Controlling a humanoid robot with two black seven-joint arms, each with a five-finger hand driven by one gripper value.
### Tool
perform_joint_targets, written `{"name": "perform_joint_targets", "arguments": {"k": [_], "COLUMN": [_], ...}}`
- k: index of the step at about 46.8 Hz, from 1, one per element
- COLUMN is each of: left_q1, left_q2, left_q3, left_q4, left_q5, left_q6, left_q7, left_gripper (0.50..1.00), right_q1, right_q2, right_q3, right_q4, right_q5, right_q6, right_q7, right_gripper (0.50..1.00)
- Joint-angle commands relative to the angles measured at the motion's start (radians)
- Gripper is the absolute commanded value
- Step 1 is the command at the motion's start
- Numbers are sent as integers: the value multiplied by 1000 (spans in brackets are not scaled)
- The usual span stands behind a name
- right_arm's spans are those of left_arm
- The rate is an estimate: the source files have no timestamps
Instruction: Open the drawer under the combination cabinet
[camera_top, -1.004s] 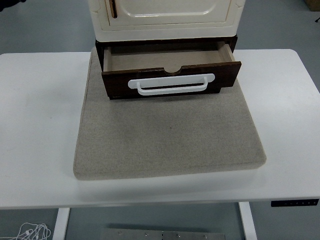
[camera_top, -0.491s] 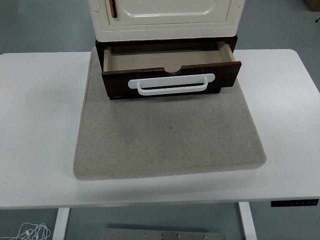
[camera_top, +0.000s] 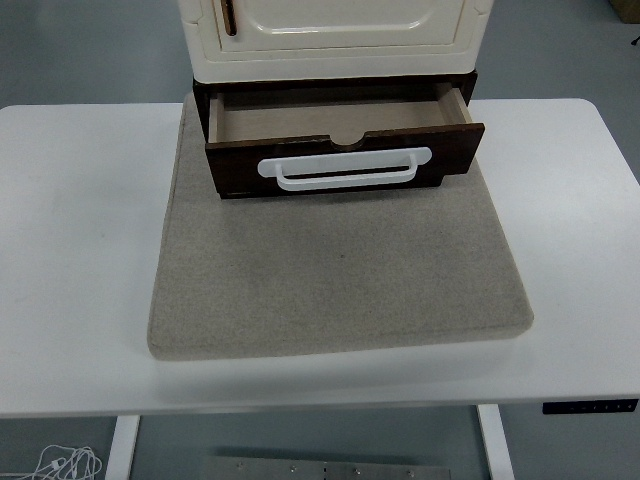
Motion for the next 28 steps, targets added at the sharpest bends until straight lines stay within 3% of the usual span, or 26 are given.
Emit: {"name": "perform_joint_targets", "arguments": {"k": [1,17,28], "left_q1": [61,236,326], "left_q2": [3,5,-5], "left_q3": [-3,-3,-7], "left_q4": [0,0,0], "left_q5": [-15,-194,-225], "left_q6": [-31,-43,-166], "left_q7": [0,-2,-5], "left_gripper": [1000,1000,1000], "right_q1": [0,-1,-1], "right_q2": [0,0,0], "right_q3": [-1,-1,0], "right_q4": [0,0,0], "right_q5": [0,0,0], "right_q6": [0,0,0], "right_q7": [0,0,0], "right_gripper": [928,928,928]}}
